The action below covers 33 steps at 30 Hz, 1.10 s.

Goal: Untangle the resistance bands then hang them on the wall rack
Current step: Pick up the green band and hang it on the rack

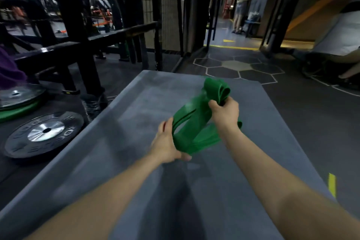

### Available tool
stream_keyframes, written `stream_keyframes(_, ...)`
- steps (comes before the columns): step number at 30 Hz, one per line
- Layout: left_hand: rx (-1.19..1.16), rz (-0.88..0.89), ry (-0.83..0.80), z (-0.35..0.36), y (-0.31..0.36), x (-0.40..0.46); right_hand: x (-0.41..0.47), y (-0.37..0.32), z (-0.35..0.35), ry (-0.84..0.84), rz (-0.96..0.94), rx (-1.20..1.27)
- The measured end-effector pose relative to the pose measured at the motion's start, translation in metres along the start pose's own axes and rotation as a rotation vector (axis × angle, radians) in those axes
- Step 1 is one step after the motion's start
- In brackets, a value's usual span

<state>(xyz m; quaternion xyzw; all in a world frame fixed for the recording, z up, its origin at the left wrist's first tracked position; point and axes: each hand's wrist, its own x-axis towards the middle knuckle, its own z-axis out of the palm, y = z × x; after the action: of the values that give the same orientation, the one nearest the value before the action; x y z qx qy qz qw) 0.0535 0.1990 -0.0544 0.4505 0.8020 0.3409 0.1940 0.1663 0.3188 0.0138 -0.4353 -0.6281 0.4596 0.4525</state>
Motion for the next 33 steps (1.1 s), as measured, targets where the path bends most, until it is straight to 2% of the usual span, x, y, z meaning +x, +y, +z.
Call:
stream_keyframes(4,-0.034,0.116,0.12,0.025,0.004,0.011,0.021,0.029,-0.028,0.101,0.102,0.033)
stream_keyframes(9,0.019,0.314,0.139,0.034,0.005,0.01,0.03,0.059,-0.045,0.157,0.16,0.045)
stream_keyframes(16,0.132,0.323,0.156,0.027,0.015,0.024,0.026,0.066,-0.058,0.157,0.159,0.106)
stream_keyframes(24,0.043,0.168,0.166,0.023,0.013,0.051,0.03,0.076,-0.058,0.131,0.172,0.09)
stream_keyframes(27,-0.005,0.008,0.127,0.021,0.012,0.058,0.032,0.083,-0.057,0.137,0.189,0.091)
stream_keyframes(30,0.103,-0.053,-0.006,0.02,0.004,0.066,0.033,0.088,-0.053,0.141,0.197,0.089)
stream_keyframes(33,-0.071,-0.101,-0.126,0.023,-0.002,0.066,0.035,0.091,-0.05,0.161,0.223,0.107)
